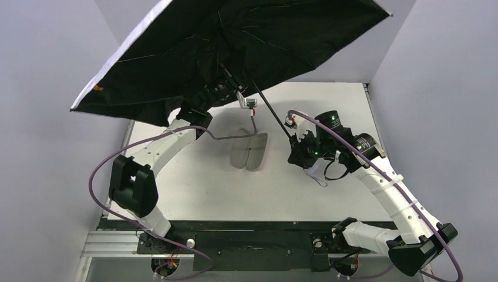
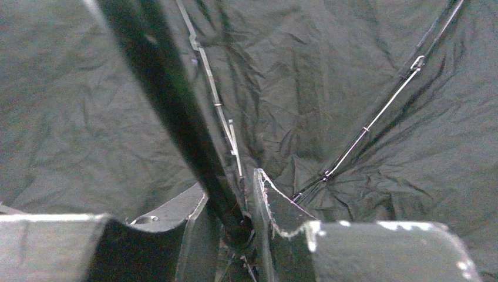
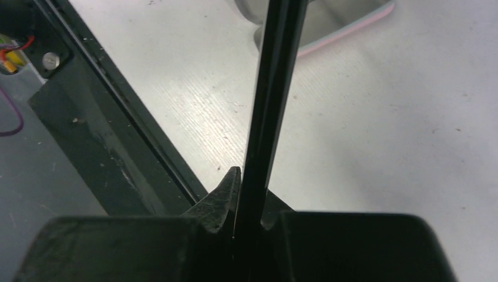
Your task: Open the umbrella
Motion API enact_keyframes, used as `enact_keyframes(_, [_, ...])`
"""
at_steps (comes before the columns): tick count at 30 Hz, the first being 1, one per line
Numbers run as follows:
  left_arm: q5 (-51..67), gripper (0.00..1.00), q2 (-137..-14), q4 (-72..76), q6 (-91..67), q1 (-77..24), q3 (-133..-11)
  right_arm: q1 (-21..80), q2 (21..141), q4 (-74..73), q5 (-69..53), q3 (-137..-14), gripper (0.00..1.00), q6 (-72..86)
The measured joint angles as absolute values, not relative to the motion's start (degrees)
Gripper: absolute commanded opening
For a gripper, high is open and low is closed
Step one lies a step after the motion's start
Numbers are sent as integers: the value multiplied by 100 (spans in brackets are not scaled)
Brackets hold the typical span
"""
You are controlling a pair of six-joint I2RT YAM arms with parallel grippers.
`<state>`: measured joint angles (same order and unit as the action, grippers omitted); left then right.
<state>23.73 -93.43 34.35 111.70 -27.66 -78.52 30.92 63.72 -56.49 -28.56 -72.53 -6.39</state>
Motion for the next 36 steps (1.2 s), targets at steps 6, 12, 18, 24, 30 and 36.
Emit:
enact_keyframes(6, [2213, 14, -9697, 3465, 11137, -2735, -8145, 3092, 6370, -5647, -2405, -7253, 0, -757])
enact_keyframes(12, [2355, 8, -9721, 3472, 11013, -2532, -8178, 3092, 6368, -5387, -2121, -7210, 0, -974])
enact_keyframes(18, [2709, 9, -9767, 3411, 10956, -2318, -8252, 3092, 6361, -5076, -2012, -7037, 0, -1100])
enact_keyframes(24, [2941, 14, -9795, 3260, 10936, -2215, -8364, 3087, 6337, -4934, -1986, -6923, 0, -1175])
enact_keyframes(30, [3181, 18, -9996, 3098, 11000, -2062, -8689, 3052, 6335, -4823, -1946, -6888, 0, -1236])
enact_keyframes(36, [3461, 17, -10097, 2860, 11028, -1955, -8971, 3000, 6337, -4746, -1909, -6888, 0, -1352])
